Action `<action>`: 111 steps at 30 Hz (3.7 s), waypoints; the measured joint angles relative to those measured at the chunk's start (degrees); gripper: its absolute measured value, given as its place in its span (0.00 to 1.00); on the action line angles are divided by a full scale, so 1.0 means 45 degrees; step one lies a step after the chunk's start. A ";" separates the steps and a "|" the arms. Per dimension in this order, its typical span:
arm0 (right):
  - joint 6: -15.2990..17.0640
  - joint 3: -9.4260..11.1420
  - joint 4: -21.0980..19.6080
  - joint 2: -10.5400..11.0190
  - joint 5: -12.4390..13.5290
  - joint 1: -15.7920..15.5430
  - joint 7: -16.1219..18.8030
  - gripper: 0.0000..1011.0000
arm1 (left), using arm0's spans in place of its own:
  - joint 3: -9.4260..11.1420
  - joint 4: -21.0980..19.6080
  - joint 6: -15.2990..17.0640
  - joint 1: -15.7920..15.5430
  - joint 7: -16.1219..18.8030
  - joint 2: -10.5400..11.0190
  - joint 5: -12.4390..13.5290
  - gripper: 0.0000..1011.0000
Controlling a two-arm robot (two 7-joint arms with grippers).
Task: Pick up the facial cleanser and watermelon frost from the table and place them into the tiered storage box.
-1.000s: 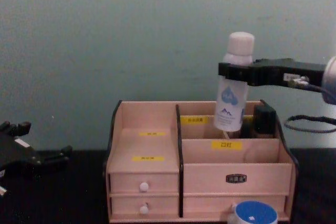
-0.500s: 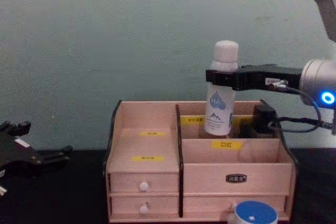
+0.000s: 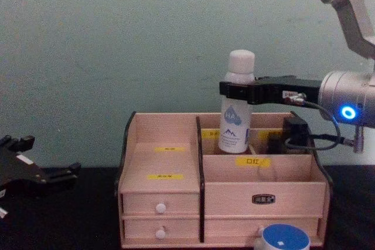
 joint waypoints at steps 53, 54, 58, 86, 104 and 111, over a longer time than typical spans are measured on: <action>-0.0026 -0.0076 0.1054 -0.0402 -0.0766 -0.0116 0.0028 0.71 | 0.0000 0.0000 0.0000 -0.0001 0.0000 0.0000 0.0000 0.99; -0.0027 -0.0074 0.1054 -0.0401 -0.0764 -0.0116 0.0028 0.73 | 0.0000 0.0000 0.0000 -0.0001 0.0000 0.0000 0.0000 0.99; -0.0026 -0.0073 0.1049 -0.0399 -0.0754 -0.0116 0.0028 0.86 | 0.0000 0.0000 0.0000 0.0000 0.0000 0.0000 0.0000 0.99; 0.0823 0.0421 -0.2626 0.1294 -0.0177 -0.2194 0.0432 0.99 | 0.0000 0.0000 0.0000 0.0000 0.0000 0.0000 0.0000 0.99; 0.1390 0.0516 -0.6017 0.4092 0.0753 -0.5409 0.1005 0.99 | 0.0000 0.0000 0.0000 0.0000 0.0000 0.0000 0.0000 0.99; 0.1771 0.0386 -0.6370 0.4668 0.0807 -0.5923 0.0937 0.99 | 0.0000 -0.0001 0.0000 0.0000 0.0000 0.0000 0.0000 0.99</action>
